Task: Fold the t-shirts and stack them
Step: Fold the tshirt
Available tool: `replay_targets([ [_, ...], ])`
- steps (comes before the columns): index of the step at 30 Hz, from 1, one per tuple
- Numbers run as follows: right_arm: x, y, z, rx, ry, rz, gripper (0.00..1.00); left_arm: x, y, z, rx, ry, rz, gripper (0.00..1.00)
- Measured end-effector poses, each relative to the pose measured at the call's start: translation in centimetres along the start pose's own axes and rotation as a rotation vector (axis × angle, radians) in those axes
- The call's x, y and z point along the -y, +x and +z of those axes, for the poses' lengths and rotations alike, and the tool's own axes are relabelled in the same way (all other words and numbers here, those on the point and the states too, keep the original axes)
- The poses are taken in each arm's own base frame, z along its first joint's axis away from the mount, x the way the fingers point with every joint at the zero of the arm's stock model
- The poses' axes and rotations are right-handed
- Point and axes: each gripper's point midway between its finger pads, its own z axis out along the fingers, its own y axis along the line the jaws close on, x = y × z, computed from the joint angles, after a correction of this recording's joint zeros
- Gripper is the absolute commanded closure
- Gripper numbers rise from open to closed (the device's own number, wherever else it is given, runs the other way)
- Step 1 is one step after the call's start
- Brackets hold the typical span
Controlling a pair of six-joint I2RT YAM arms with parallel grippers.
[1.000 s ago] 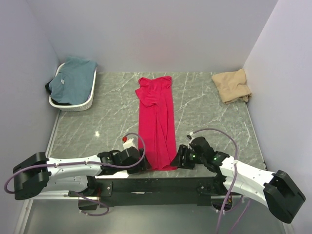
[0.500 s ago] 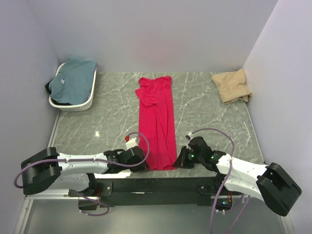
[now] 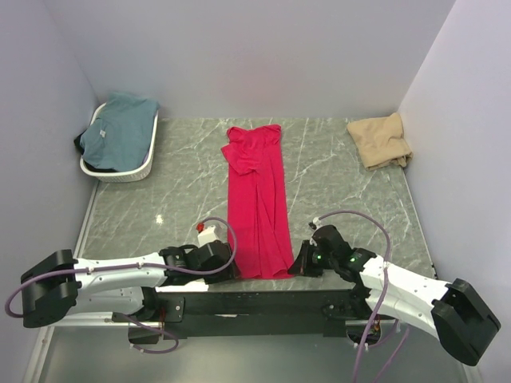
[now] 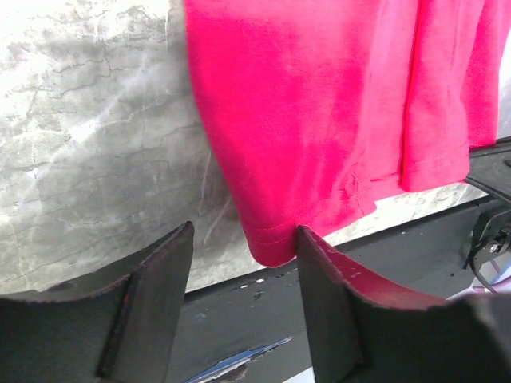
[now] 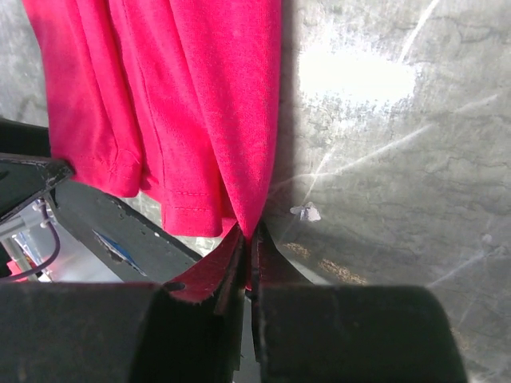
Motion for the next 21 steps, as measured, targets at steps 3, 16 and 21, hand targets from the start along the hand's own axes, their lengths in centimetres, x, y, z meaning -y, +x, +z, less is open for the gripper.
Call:
replay_targets([
  [3,0.1,0.1,0.0,-0.004,0.003,0.001,0.94,-0.2,0.0,0.0,0.001,-0.006,0.003,0.39],
  [16,0.1,0.0,0.0,-0.001,0.001,-0.011,0.92,1.1,-0.2,2.5,0.020,0.003,-0.006,0.89],
  [21,0.2,0.0,-0.2,-0.002,0.018,-0.016,0.94,1.7,-0.3,2.6,0.020,0.013,-0.006,0.63],
])
